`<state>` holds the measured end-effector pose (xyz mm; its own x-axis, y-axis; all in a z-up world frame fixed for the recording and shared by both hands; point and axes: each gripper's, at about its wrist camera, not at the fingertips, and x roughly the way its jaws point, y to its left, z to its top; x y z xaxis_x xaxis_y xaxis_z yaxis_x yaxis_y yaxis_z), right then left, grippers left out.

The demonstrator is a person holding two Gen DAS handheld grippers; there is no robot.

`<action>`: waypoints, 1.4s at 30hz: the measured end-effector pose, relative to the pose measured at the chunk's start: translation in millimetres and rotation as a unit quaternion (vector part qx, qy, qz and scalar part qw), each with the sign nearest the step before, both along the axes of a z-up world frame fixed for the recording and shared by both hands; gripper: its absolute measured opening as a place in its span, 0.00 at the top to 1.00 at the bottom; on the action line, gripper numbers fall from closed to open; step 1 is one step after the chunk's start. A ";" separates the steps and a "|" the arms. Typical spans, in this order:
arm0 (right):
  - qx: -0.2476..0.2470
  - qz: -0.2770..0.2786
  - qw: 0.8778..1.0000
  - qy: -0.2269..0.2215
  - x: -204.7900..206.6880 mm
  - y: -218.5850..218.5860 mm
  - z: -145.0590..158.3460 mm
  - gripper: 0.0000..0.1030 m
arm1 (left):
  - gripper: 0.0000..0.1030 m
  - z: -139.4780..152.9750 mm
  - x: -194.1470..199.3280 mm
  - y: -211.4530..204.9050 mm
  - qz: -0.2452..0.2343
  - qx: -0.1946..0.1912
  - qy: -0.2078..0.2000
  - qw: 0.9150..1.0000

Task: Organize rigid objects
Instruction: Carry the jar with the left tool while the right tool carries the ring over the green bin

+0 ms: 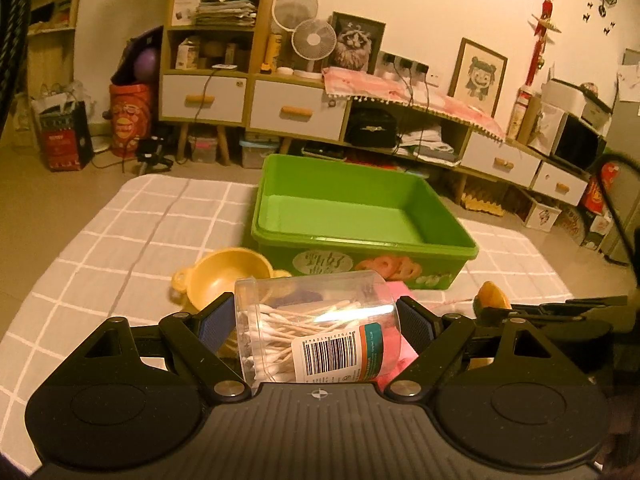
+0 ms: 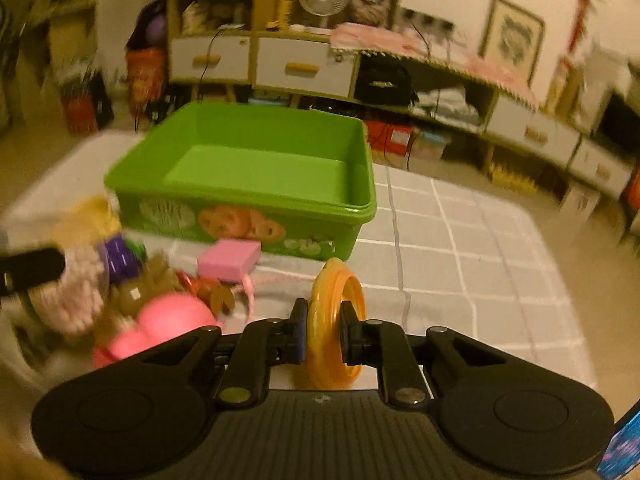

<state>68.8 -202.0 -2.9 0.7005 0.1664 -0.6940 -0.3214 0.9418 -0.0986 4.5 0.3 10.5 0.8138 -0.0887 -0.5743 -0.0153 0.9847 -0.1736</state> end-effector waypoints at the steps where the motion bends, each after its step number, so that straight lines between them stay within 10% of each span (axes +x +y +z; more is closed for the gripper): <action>1: 0.024 -0.008 1.000 0.010 2.7 -5.2 4.6 0.97 | 0.16 2.8 0.8 0.9 -0.002 -0.002 0.000 1.000; 11: 0.240 -0.064 0.964 0.096 25.9 -51.6 34.2 0.97 | 0.16 20.9 17.7 17.1 -0.011 -0.060 0.020 0.998; 22: 0.337 -0.080 0.932 0.104 67.1 -66.7 54.5 0.97 | 0.16 43.5 61.8 21.8 -0.019 -0.075 -0.003 0.997; 42: 0.254 -0.056 0.961 0.089 173.6 -9.1 5.6 0.97 | 0.16 -29.2 202.2 -9.7 -0.049 0.043 0.072 0.995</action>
